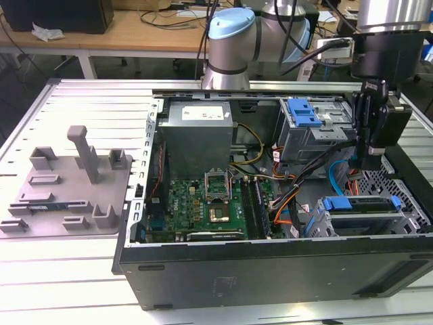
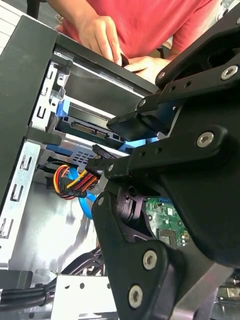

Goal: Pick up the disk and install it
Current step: 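Insert the first disk wire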

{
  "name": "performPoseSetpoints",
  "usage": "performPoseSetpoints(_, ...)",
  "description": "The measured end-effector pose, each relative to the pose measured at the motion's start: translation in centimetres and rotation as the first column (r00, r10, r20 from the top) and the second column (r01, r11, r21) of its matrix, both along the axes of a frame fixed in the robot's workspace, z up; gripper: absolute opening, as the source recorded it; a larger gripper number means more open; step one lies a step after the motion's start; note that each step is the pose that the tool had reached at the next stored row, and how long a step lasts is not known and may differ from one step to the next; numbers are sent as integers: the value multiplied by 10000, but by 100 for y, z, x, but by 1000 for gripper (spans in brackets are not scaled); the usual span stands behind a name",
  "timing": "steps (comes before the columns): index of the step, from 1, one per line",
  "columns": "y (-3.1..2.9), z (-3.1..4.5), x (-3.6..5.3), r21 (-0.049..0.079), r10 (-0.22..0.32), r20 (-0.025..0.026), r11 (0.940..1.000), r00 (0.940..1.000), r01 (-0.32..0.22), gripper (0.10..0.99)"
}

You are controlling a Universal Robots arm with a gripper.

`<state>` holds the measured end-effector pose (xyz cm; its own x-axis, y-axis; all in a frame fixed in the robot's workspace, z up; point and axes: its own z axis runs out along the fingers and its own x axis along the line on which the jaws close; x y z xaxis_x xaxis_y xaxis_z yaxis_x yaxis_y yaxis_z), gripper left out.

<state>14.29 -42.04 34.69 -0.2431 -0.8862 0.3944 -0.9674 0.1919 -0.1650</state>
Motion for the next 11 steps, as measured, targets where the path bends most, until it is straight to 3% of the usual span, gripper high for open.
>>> performPoseSetpoints(2, 80, -15, -7, -228, -2, 38, 9997, 10000, 2, 416)
performPoseSetpoints(8, 122, -39, -22, -708, -22, 113, 9975, 9999, 29, 416)
performPoseSetpoints(11, 133, -51, -26, -760, -33, 120, 9971, 9999, 42, 416)
